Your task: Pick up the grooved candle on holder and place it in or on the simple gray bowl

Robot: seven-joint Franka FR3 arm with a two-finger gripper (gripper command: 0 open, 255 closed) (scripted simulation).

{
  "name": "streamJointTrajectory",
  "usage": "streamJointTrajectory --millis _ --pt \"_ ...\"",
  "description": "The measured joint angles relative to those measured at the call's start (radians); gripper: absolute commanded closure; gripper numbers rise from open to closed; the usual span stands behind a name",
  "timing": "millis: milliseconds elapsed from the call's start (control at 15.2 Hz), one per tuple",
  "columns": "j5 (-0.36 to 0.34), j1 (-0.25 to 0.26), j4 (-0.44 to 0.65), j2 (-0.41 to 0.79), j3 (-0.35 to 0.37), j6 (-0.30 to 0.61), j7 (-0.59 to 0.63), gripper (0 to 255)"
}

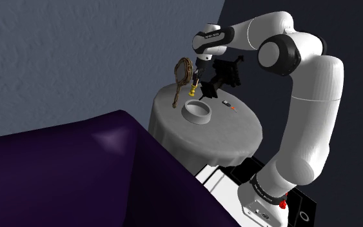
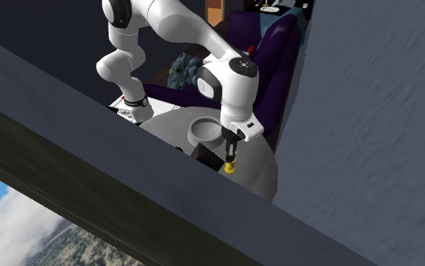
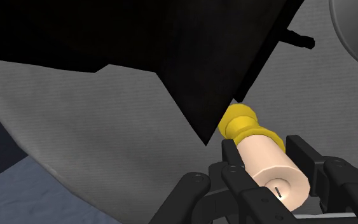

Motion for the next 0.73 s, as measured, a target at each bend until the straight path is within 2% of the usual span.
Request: streamJointTrajectory --millis 264,726 --pt "-0.003 0.001 0.008 -0.006 -0.001 -0.014 0.002 255" --pt "-0.013 0.001 0.057 -0.033 -0.007 -0.089 0.006 255"
